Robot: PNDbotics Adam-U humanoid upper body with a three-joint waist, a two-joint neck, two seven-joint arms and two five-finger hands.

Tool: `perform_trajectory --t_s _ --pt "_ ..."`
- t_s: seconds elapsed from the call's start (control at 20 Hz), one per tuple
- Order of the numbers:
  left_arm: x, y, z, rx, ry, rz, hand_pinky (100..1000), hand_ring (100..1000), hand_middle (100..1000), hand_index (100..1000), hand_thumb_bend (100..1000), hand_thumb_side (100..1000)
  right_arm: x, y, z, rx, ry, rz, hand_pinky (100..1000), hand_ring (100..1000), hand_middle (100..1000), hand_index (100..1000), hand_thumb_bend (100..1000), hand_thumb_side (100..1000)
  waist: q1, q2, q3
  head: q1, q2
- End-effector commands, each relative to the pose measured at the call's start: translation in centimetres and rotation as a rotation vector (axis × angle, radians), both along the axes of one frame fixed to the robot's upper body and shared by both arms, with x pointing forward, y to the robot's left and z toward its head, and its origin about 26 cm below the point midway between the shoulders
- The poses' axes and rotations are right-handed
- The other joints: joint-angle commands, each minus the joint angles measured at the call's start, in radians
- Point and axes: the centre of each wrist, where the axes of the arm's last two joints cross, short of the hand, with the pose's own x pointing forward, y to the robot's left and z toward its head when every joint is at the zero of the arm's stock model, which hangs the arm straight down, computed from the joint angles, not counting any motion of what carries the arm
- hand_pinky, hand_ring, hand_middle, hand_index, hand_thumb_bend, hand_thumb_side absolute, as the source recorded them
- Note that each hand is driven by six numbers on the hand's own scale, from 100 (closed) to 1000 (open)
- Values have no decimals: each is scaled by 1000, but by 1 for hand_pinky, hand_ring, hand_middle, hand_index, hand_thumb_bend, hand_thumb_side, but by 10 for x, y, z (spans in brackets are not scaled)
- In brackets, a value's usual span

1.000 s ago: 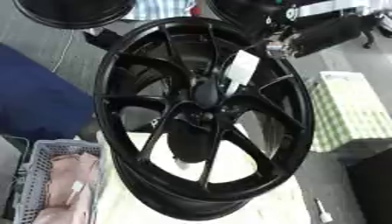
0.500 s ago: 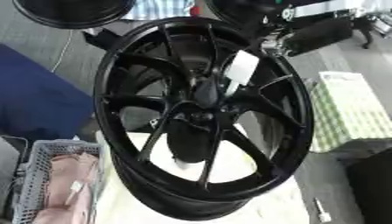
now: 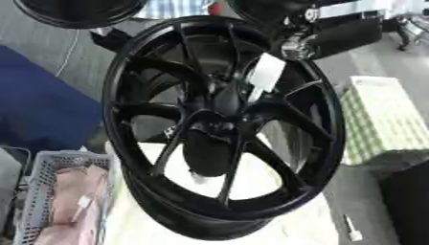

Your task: Pull the pin out of the wheel hub.

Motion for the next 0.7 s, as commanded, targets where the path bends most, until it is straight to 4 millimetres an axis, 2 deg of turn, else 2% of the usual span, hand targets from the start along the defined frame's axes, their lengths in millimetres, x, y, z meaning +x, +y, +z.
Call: perform_trajectory --t_s 0.05,0.7 --pt "-1 -2 8 9 -34 -13 715 644 621 792 100 657 -2 -2 8 -17 47 -59 935 1000 911 1000 100 874 8 -7 1 -4 6" --pt "-1 -4 8 11 -35 -17 715 643 620 791 100 657 -1 -3 5 -7 55 -79 937 1000 918 1000 100 885 6 15 6 -6 6"
